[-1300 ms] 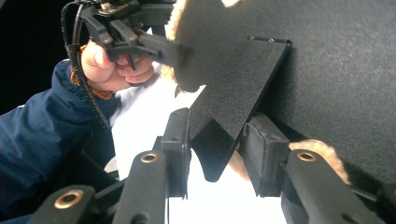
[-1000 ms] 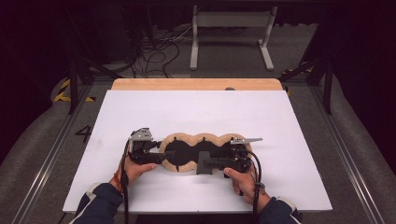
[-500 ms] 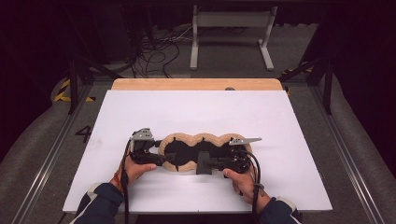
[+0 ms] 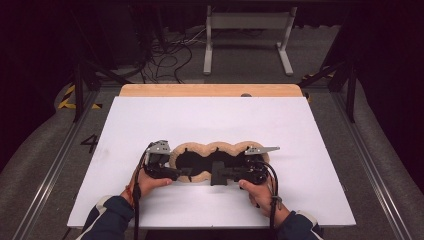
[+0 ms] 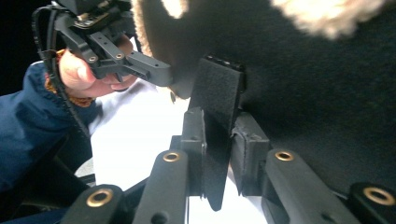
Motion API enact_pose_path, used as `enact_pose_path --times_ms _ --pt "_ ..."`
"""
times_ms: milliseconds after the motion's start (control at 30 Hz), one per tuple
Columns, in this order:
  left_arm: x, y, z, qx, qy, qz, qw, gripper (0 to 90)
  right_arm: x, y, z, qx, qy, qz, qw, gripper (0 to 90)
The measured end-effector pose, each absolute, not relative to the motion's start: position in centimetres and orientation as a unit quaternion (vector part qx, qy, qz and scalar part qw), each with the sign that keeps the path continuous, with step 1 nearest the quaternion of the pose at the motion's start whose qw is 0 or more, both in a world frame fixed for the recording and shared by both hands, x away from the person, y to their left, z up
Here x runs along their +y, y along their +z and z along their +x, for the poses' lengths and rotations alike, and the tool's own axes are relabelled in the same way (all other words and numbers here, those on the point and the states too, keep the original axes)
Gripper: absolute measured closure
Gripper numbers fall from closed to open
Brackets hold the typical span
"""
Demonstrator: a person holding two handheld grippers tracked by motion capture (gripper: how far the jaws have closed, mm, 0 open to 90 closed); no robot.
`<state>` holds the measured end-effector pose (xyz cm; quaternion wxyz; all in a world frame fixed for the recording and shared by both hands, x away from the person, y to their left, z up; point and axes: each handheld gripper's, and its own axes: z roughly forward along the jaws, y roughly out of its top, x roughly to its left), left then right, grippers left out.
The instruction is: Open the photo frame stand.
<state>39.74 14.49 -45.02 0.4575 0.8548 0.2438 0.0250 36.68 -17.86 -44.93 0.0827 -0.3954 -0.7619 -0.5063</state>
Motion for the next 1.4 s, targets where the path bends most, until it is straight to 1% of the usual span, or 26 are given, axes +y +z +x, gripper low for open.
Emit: enact_pose_path --times_ms 200,233,333,400,500,567,767,833,867,900,933,967,1000,1033,1067,1100,1200,1400 --pt "13.5 -44.6 39.4 0.241 0.079 0.855 0.452 43.8 -18.2 -44.6 37.0 -0.767 -0.501 -0.398 0.057 76.8" --pt "13.5 -44.6 39.4 0.241 0.079 0.855 0.452 44.3 -18.3 -44.5 37.1 -0.767 -0.499 -0.399 0.054 76.6" --pt "12.7 -44.4 39.1 0.231 0.121 0.857 0.444 46.0 -18.6 -44.4 37.3 -0.768 -0.495 -0.404 0.043 76.1" --pt "12.5 -44.4 38.9 0.232 0.130 0.854 0.447 45.9 -18.8 -44.4 37.4 -0.765 -0.496 -0.409 0.041 75.7" --pt "12.5 -44.4 38.8 0.238 0.130 0.848 0.455 45.6 -19.0 -44.5 37.6 -0.760 -0.501 -0.412 0.045 75.6" --pt "12.9 -44.7 38.8 0.237 0.115 0.845 0.466 46.2 -19.1 -44.6 37.6 -0.758 -0.502 -0.413 0.050 75.7" --pt "13.2 -45.0 39.0 0.235 0.101 0.846 0.468 46.6 -19.1 -44.8 37.5 -0.759 -0.503 -0.410 0.050 76.0" --pt "13.3 -45.2 39.1 0.236 0.093 0.849 0.463 44.1 -19.2 -44.9 37.4 -0.760 -0.503 -0.408 0.047 76.1" --pt "13.3 -45.2 39.1 0.236 0.093 0.849 0.463 41.5 -19.2 -44.9 37.4 -0.760 -0.503 -0.408 0.047 76.1" --pt "13.3 -45.5 39.3 0.238 0.076 0.852 0.460 41.5 -19.1 -44.9 37.4 -0.760 -0.502 -0.409 0.048 76.1" --pt "13.2 -45.6 39.4 0.240 0.070 0.854 0.456 37.9 -19.1 -44.9 37.3 -0.760 -0.503 -0.409 0.047 76.1" --pt "13.1 -45.8 39.4 0.240 0.074 0.859 0.446 37.3 -19.1 -44.9 37.3 -0.761 -0.502 -0.408 0.047 76.2" --pt "12.9 -46.0 39.3 0.242 0.073 0.862 0.439 43.4 -19.2 -44.9 37.3 -0.762 -0.502 -0.406 0.047 76.2" --pt "12.9 -46.0 39.4 0.236 0.078 0.865 0.436 43.4 -19.2 -44.9 37.3 -0.762 -0.502 -0.406 0.047 76.2" --pt "12.8 -46.0 39.3 0.233 0.086 0.868 0.431 47.4 -19.2 -44.9 37.3 -0.762 -0.502 -0.406 0.047 76.3" --pt "12.7 -46.0 39.2 0.230 0.089 0.869 0.429 49.0 -19.1 -44.9 37.3 -0.763 -0.501 -0.406 0.046 76.3" --pt "12.6 -45.9 38.9 0.221 0.106 0.874 0.420 50.2 -19.1 -44.9 37.2 -0.765 -0.499 -0.405 0.043 76.3" --pt "12.3 -45.7 38.7 0.222 0.140 0.872 0.412 49.4 -18.9 -44.8 37.0 -0.771 -0.494 -0.401 0.031 76.1"
